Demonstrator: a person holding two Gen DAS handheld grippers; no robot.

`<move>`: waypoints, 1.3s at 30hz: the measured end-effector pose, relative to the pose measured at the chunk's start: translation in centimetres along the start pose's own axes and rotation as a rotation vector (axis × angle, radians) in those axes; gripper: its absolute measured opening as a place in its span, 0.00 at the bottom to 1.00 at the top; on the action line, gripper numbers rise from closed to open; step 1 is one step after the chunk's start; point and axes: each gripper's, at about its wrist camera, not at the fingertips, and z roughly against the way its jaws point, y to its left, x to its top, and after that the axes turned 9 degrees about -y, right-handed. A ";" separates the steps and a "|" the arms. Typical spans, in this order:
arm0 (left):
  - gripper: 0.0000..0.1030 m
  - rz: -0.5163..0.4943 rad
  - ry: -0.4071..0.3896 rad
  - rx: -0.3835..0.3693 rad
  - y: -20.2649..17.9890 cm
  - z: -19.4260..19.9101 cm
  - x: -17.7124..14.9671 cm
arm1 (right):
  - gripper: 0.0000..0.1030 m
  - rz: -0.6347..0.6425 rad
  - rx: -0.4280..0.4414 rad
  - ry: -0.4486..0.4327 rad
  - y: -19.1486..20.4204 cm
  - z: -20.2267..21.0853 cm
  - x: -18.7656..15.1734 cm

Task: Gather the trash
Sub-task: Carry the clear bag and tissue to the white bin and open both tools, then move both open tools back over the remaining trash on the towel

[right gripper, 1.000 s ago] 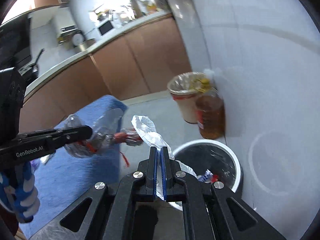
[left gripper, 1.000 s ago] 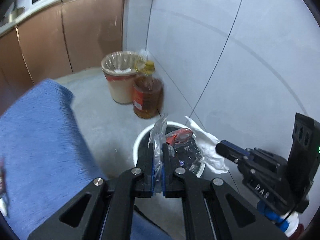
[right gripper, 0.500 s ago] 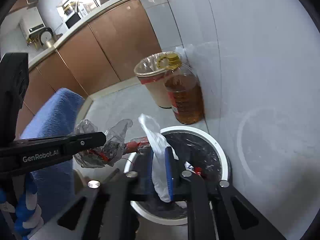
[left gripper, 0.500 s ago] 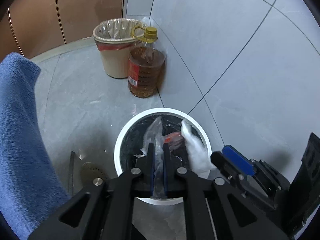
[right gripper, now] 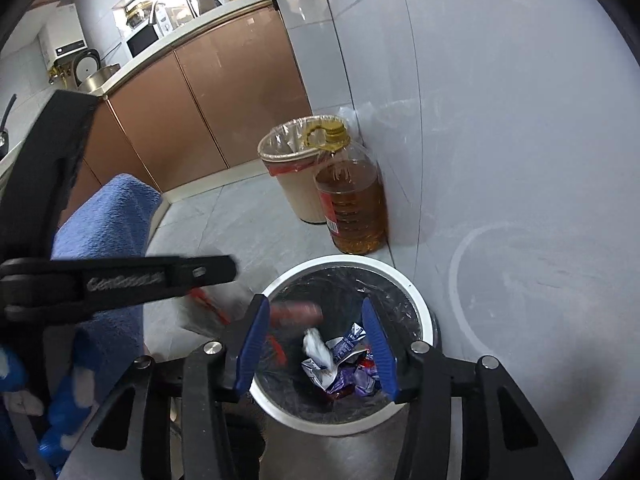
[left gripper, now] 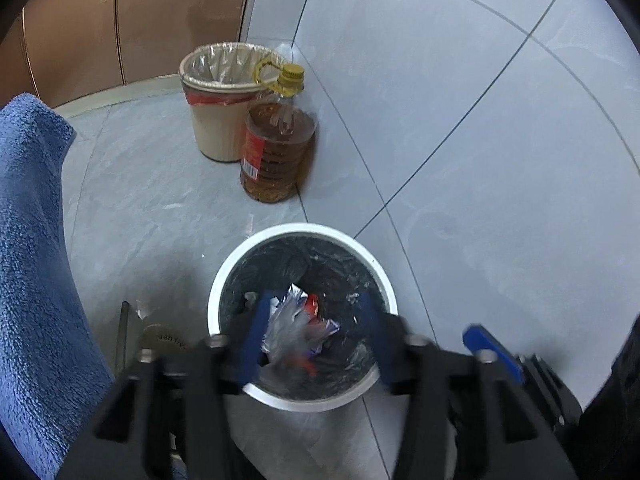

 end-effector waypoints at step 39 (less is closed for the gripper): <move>0.47 -0.073 -0.611 0.466 6.8 36.2 -11.5 | 0.57 0.249 0.277 -0.309 18.9 19.2 2.5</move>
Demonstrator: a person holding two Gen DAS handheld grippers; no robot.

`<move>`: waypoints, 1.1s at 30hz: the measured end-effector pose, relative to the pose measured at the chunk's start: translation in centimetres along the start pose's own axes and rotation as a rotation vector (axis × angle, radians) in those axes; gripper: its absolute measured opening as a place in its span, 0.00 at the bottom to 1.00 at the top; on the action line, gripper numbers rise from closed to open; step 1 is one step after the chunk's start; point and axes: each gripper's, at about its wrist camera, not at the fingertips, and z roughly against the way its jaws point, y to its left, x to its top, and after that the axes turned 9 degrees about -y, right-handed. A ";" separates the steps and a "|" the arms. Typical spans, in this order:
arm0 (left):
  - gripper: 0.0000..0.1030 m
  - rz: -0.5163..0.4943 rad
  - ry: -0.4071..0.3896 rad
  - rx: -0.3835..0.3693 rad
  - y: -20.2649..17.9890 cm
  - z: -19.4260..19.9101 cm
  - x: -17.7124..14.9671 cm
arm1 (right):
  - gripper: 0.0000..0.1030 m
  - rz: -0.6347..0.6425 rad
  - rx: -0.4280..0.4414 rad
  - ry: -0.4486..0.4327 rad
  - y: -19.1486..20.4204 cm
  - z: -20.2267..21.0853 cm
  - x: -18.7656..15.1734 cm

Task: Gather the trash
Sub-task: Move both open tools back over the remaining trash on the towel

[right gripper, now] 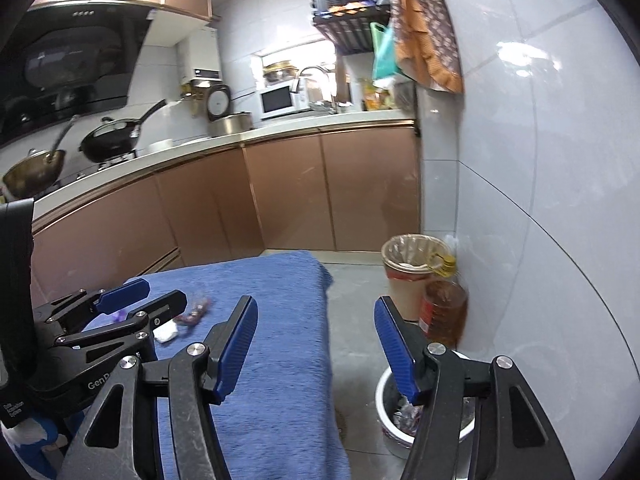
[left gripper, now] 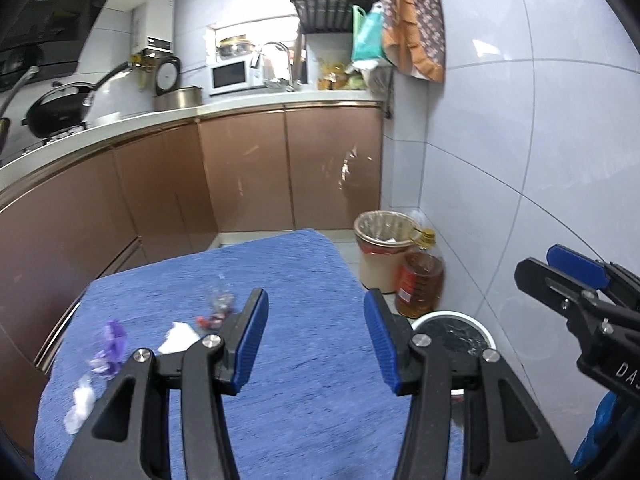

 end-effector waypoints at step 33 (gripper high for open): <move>0.56 0.193 0.206 0.047 17.1 -7.8 -10.2 | 0.57 0.107 0.267 0.290 10.7 -14.0 -5.3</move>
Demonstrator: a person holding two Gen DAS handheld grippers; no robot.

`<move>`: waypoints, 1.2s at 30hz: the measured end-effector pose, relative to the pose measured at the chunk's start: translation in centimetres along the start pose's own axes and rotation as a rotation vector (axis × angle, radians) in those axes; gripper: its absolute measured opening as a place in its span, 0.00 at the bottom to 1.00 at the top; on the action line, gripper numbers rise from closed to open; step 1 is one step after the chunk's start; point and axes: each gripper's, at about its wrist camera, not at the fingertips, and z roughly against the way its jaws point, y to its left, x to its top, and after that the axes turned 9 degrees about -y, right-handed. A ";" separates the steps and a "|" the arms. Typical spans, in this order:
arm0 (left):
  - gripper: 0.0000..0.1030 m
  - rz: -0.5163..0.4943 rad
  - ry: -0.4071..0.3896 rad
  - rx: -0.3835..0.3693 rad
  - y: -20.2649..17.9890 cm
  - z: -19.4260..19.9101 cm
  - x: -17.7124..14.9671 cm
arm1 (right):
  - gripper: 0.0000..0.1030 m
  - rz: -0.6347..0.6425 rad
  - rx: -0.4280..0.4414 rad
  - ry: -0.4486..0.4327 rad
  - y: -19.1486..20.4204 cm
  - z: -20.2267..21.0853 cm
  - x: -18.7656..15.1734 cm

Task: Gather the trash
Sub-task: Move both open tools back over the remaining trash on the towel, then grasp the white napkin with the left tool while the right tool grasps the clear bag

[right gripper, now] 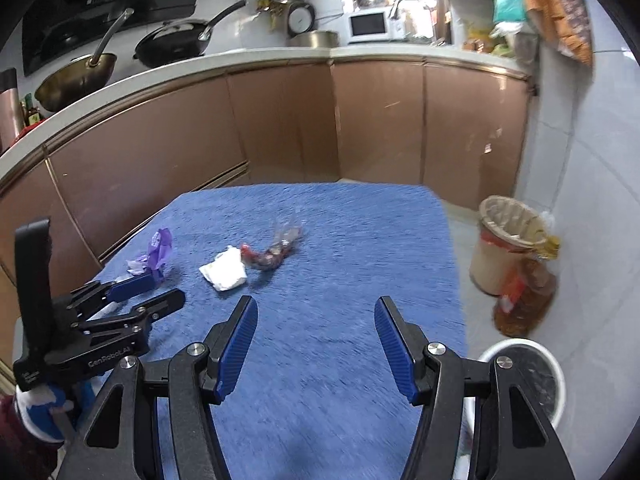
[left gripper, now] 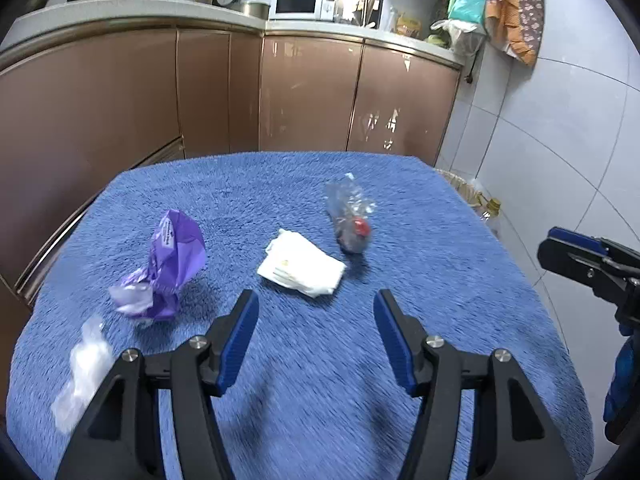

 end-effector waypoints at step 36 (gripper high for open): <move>0.37 -0.035 0.159 -0.043 0.4 -9.2 0.5 | 0.37 -0.157 0.199 0.201 -0.2 -18.0 2.4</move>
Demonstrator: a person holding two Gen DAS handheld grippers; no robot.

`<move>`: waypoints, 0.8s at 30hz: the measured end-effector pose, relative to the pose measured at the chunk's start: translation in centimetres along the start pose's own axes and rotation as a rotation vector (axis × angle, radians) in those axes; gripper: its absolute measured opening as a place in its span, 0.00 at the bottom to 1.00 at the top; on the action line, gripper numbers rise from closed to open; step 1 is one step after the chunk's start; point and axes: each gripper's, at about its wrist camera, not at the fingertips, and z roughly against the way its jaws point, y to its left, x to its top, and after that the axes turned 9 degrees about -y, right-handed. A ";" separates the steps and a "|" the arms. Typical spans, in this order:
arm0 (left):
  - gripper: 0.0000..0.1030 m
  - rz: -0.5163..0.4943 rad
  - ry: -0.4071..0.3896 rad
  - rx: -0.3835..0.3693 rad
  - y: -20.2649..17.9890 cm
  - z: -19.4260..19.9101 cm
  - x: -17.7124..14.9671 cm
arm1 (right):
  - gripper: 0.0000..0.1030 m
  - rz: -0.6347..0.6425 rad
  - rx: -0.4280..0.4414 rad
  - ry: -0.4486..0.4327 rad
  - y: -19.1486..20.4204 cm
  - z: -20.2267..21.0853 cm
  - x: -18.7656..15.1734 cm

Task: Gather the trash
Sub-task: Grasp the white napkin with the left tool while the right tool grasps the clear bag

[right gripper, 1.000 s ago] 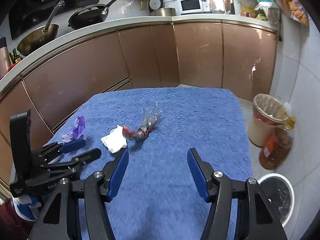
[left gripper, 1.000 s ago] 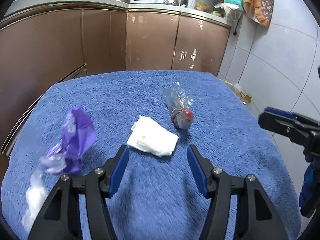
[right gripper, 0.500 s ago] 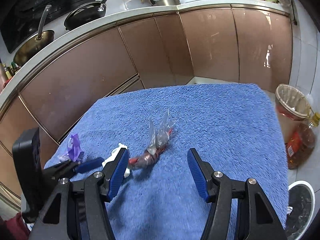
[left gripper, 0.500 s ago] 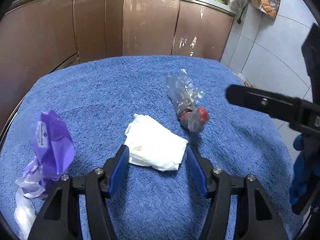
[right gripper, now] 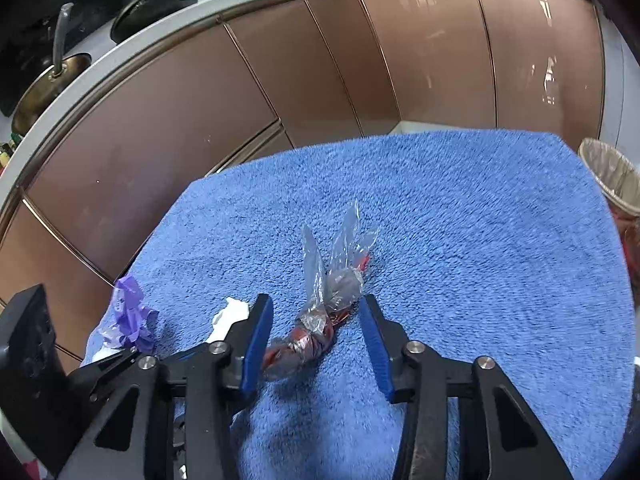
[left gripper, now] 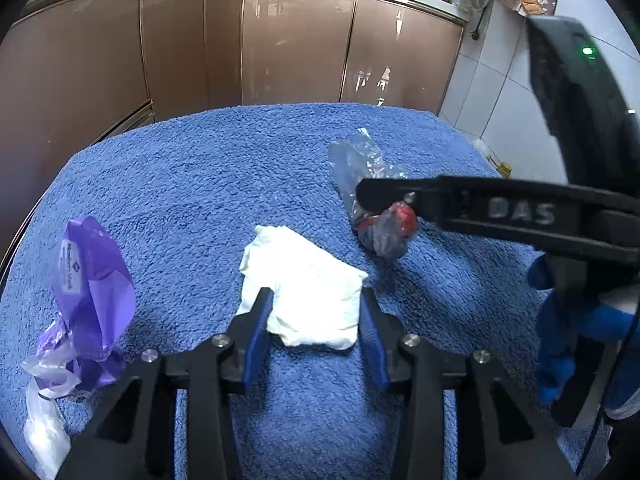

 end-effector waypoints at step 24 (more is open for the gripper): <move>0.09 0.008 -0.073 -0.029 -2.2 5.9 -0.3 | 0.11 0.005 -0.030 -0.109 0.3 11.6 -3.0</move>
